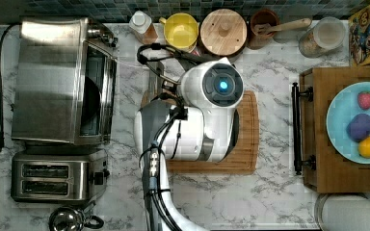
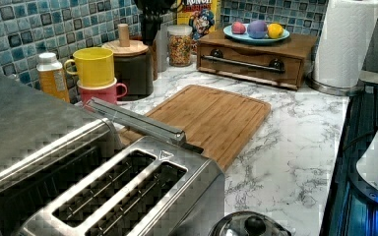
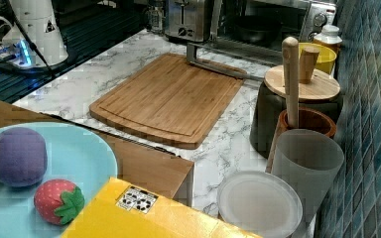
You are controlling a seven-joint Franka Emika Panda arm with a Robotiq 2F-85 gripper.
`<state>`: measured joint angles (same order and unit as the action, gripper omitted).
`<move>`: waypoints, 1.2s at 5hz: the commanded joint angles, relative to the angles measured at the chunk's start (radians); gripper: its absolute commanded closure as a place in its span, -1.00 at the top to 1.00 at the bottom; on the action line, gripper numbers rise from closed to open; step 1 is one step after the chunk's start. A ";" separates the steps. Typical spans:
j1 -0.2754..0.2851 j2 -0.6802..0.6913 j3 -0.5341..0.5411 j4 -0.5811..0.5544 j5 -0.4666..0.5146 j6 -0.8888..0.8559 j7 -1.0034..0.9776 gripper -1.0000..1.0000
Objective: Close the oven.
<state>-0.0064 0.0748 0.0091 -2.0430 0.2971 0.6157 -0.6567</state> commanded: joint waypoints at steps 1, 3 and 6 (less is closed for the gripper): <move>-0.062 -0.025 -0.065 -0.194 0.418 0.131 -0.469 -1.00; -0.078 0.053 -0.044 -0.185 0.644 0.065 -0.831 -1.00; -0.099 0.242 -0.038 -0.098 0.878 -0.037 -1.175 -1.00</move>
<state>-0.1124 0.3494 -0.0385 -2.2422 1.0996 0.5776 -1.7559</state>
